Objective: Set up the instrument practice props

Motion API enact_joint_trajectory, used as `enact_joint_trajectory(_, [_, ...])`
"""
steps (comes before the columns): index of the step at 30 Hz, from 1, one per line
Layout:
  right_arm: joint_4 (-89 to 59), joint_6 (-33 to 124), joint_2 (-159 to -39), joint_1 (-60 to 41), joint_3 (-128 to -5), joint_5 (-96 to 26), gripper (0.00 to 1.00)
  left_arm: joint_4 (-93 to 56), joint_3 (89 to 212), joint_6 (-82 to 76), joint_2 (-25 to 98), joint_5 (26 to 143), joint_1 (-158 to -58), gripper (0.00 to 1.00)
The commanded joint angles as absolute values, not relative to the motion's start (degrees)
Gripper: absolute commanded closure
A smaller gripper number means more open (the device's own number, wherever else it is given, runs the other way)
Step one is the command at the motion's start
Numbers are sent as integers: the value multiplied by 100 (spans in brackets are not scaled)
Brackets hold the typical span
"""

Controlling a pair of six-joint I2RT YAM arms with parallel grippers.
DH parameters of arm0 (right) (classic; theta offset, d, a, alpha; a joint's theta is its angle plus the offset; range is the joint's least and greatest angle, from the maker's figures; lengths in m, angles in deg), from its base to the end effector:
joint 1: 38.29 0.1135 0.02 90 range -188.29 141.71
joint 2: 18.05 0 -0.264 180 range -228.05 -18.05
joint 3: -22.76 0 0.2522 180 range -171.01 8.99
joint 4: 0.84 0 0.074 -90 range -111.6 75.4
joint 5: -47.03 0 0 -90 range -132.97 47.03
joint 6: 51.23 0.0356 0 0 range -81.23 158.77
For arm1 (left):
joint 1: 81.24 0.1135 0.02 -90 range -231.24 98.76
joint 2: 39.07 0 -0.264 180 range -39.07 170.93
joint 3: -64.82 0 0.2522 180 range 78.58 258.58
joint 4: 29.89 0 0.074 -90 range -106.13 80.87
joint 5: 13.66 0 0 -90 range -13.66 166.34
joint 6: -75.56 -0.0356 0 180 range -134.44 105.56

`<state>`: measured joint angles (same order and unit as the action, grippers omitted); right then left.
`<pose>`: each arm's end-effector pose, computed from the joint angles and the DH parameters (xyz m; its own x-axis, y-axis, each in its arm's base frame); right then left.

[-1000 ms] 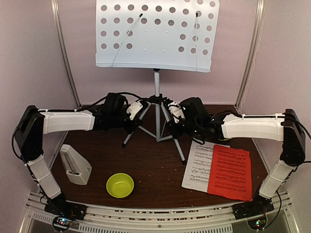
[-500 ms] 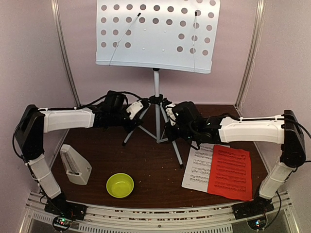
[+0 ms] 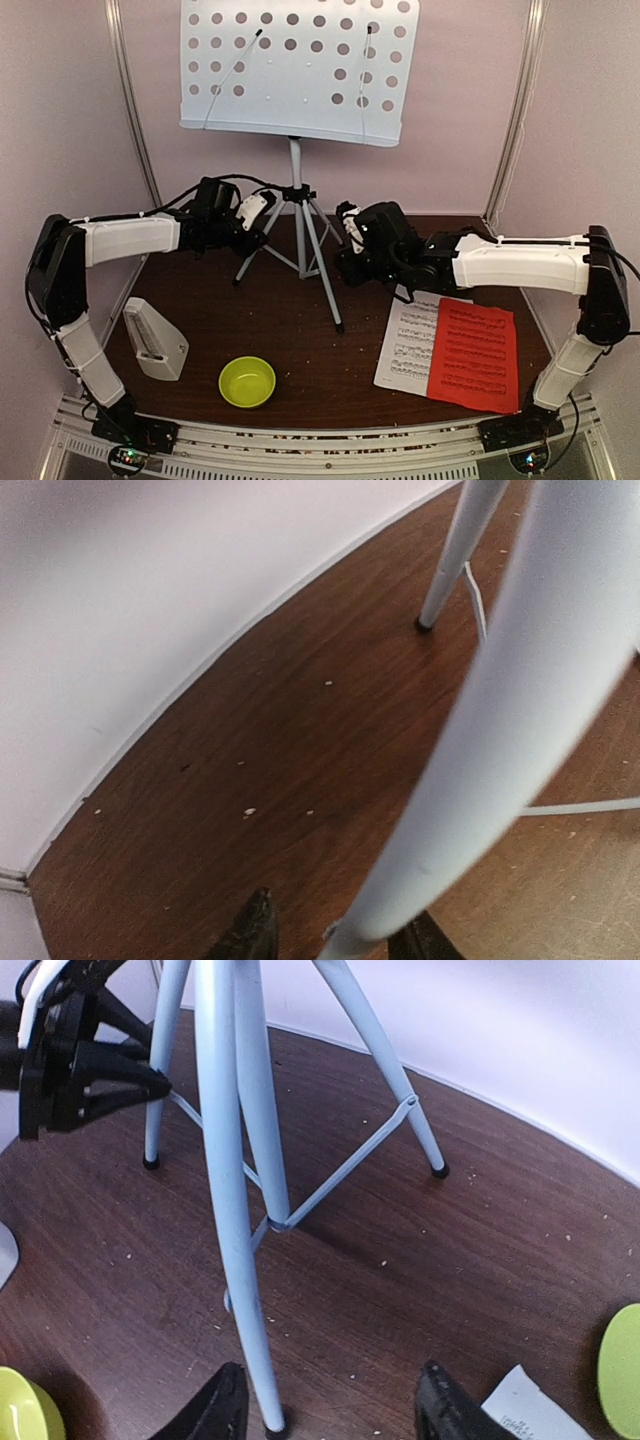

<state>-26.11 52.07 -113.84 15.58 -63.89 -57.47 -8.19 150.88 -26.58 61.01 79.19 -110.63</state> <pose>0.2343 0.3058 0.2748 -0.4761 -0.2745 -0.8354 -0.5658 0.8229 0.0521 0.3475 -0.1978 0.2484 -0.3868 0.4589 -0.7998 0.6205 0.7711 0.1424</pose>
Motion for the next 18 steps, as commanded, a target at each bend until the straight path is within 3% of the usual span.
enact_joint_trajectory(1, [-2796, 5231, -10976, 1533, -6425, -5680, 36, -1167, 14900, -2382, 5512, 7513, -10986, 56])
enact_joint_trajectory(6, [-2646, 5195, -10489, 1532, -6086, -5467, 17, -1219, 14619, -2270, 5155, 7547, -11020, 46])
enact_joint_trajectory(10, [-2621, 5168, -10144, 1500, -5807, -5277, 13, -1322, 14352, -2261, 4870, 7560, -11017, 35])
enact_joint_trajectory(18, [-2195, 5305, -10027, 1085, -5492, -4062, 10, -1330, 14165, -2115, 4902, 7781, -10982, 33])
